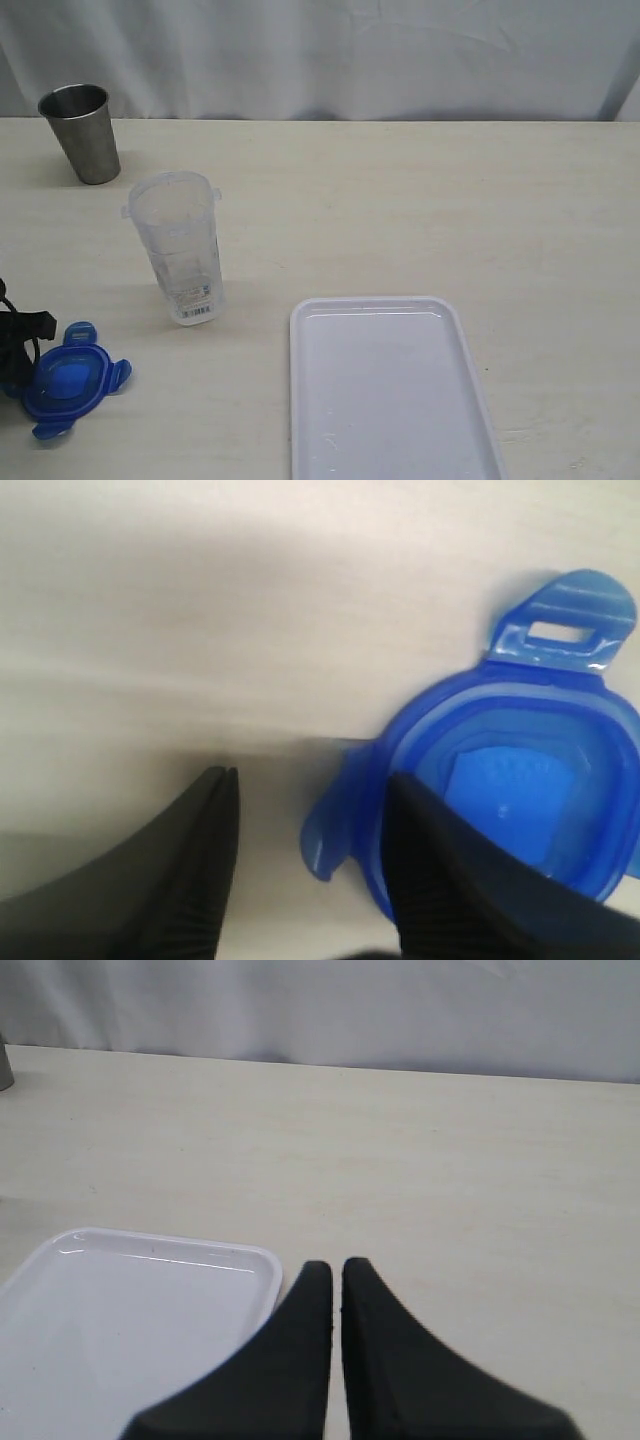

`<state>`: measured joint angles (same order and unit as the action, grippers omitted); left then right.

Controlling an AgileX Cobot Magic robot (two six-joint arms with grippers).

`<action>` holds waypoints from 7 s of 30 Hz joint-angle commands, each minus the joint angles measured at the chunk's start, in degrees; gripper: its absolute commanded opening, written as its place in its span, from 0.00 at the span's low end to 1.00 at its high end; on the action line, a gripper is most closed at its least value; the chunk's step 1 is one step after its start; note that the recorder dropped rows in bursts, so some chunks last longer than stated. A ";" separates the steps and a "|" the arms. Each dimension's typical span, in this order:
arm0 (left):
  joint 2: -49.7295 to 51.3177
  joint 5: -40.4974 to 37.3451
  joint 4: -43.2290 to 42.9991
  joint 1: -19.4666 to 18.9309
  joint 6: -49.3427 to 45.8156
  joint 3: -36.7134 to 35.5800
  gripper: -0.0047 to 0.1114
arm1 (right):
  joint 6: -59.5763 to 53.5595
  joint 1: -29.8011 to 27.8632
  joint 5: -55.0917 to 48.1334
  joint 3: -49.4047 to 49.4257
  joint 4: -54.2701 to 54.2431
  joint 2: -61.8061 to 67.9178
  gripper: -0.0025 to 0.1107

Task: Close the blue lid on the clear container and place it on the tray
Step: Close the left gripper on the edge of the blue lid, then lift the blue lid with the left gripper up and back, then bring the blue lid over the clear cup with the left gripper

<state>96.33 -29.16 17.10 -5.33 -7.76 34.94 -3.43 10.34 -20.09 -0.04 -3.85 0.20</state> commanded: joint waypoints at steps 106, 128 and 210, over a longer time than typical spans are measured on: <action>-18.77 -0.09 37.47 5.61 -65.07 24.67 0.04 | -0.01 -0.16 0.40 0.04 0.22 -0.20 0.06; -19.40 22.12 18.43 24.66 -74.44 22.61 0.04 | -0.01 -0.16 0.40 0.04 0.22 -0.20 0.06; -19.94 55.77 52.46 40.01 -115.01 6.42 0.04 | -0.01 -0.16 0.40 0.04 0.22 -0.20 0.06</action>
<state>76.76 25.86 68.72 34.24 -121.03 41.46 -3.43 10.34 -20.09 -0.04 -3.85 0.20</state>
